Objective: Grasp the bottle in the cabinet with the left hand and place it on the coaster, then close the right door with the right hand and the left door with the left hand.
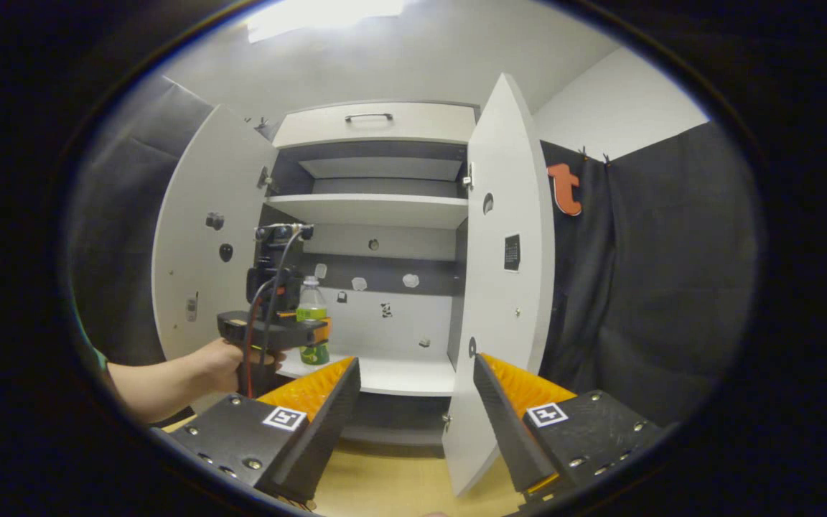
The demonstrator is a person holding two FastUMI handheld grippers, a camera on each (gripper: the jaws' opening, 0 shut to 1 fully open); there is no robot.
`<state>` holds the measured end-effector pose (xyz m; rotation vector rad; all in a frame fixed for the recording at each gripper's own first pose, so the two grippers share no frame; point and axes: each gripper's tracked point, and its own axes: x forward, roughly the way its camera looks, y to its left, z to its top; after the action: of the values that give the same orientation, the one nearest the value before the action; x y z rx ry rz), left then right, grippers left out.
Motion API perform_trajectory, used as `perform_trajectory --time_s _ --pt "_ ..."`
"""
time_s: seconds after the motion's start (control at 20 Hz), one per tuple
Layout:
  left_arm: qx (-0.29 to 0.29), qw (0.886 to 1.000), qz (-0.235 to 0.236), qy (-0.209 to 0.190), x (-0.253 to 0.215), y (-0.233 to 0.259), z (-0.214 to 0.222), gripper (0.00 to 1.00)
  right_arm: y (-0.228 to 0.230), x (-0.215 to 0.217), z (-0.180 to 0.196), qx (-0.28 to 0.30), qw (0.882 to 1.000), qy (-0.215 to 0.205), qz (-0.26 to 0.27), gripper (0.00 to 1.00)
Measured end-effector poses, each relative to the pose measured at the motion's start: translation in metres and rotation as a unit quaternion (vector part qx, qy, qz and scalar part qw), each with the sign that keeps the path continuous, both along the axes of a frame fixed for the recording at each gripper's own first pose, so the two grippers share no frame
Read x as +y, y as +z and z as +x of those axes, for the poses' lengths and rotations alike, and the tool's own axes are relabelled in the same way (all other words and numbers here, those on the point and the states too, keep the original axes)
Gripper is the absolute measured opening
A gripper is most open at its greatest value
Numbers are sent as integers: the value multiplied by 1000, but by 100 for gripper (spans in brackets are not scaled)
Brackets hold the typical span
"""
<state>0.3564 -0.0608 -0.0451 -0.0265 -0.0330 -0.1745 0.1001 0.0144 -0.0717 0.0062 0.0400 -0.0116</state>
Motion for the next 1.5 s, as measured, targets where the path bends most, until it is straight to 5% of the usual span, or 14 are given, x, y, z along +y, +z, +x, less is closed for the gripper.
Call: perform_trajectory --time_s 0.2,0.85,1.5 --pt "-6 999 27 19 17 16 -57 80 6 3 -21 -4 1000 13 1 96" --pt "3 999 -14 42 62 26 -210 77 16 27 -79 -12 998 56 26 96" --pt "55 998 -13 31 42 -103 -274 80 -2 47 -54 -4 997 63 37 96"
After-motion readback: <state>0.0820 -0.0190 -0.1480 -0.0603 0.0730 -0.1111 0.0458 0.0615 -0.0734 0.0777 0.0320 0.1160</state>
